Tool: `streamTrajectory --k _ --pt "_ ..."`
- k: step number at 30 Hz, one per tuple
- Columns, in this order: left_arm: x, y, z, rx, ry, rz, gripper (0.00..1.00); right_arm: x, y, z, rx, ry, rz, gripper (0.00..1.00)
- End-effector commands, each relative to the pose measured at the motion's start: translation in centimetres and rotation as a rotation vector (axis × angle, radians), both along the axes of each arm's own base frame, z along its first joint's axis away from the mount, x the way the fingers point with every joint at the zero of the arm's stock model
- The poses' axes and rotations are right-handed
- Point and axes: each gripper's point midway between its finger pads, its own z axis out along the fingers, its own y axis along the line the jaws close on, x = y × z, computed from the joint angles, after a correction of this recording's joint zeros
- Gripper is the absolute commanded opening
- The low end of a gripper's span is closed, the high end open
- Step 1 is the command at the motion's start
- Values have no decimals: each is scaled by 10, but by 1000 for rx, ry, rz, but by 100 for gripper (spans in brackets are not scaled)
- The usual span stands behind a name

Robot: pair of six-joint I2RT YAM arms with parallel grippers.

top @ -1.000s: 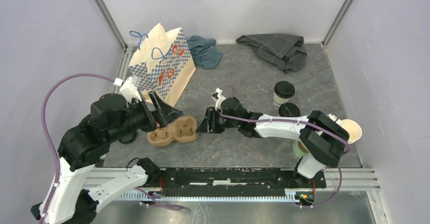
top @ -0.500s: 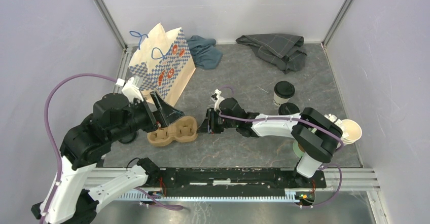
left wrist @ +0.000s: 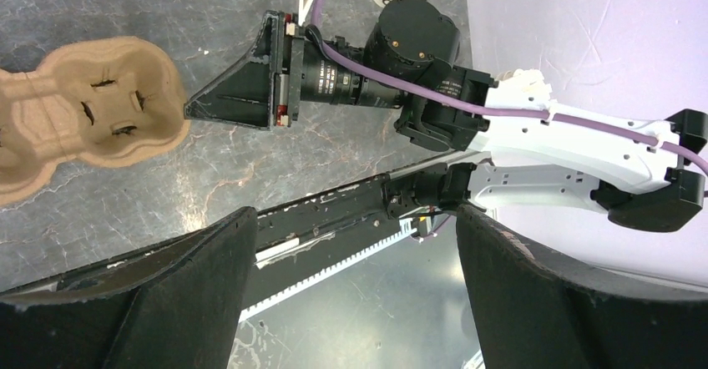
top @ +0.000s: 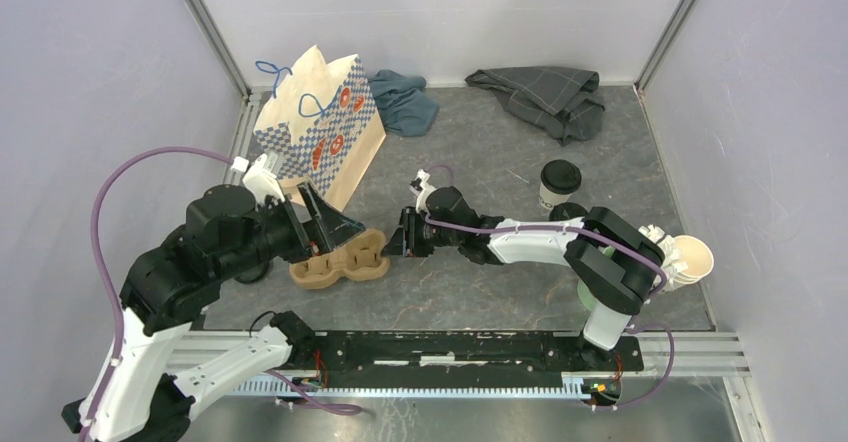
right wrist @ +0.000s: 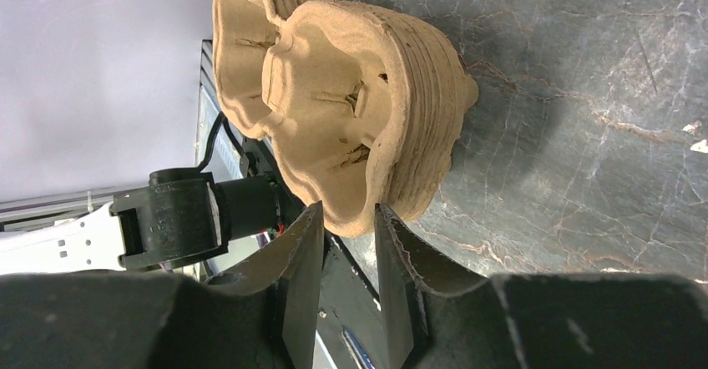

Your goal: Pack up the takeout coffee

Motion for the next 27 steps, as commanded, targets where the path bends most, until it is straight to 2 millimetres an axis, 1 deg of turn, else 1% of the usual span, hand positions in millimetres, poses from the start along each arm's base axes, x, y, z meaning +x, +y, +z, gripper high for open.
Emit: streamTrajectory --k 1,8,21,27 --pt "0 -2 4 -44 6 16 94 12 14 21 65 -47 11 34" --pt "-2 -2 3 -56 13 19 94 15 10 16 50 -49 4 36" --pt "1 -7 2 -50 18 4 94 16 18 13 62 -35 24 35" --pt "2 -7 2 -47 18 4 94 18 22 23 81 -43 25 28"
